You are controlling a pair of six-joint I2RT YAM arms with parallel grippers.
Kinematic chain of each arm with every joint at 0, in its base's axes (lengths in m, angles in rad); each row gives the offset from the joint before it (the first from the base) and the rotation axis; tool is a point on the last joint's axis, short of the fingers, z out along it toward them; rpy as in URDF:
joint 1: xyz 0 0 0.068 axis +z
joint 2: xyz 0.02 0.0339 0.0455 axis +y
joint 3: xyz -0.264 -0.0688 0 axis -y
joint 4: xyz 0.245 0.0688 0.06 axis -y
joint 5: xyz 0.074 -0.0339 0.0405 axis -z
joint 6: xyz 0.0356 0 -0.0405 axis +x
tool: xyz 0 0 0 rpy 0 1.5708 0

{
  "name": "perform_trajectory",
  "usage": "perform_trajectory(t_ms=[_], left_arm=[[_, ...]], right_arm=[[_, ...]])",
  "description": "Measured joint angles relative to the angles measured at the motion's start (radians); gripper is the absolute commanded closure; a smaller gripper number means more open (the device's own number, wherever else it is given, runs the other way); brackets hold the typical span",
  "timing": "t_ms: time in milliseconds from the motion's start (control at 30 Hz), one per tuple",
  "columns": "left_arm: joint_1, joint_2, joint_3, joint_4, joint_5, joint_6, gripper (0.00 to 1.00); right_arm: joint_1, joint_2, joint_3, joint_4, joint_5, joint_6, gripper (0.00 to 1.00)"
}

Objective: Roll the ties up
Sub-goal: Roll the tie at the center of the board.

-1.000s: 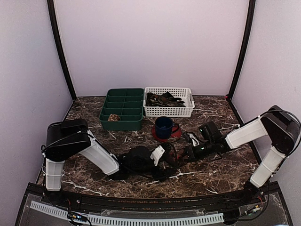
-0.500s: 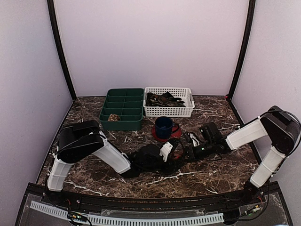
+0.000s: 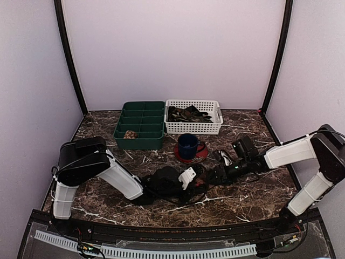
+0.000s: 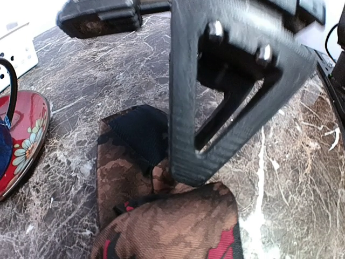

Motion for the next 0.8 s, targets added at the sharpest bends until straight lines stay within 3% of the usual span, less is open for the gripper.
perform_trajectory(t_ms=[233, 433, 533, 700, 800], left_arm=[[-0.007, -0.008, 0.003, -0.025, -0.012, 0.045, 0.72], [-0.008, -0.012, 0.012, -0.050, -0.019, 0.079, 0.72], [-0.008, -0.016, 0.019, -0.071, -0.024, 0.090, 0.71], [-0.008, -0.019, 0.026, -0.097, -0.026, 0.100, 0.68], [-0.008, -0.023, 0.027, -0.107, -0.023, 0.098, 0.60]], right_arm=[[0.004, -0.045, 0.060, -0.042, -0.077, 0.029, 0.47], [0.046, 0.000, 0.148, -0.117, -0.067, -0.002, 0.54], [0.067, 0.043, 0.163, -0.145, -0.050, -0.021, 0.64], [0.080, 0.072, 0.172, -0.143, -0.055, -0.039, 0.99], [0.080, 0.068, 0.175, -0.138, -0.047, -0.053, 1.00]])
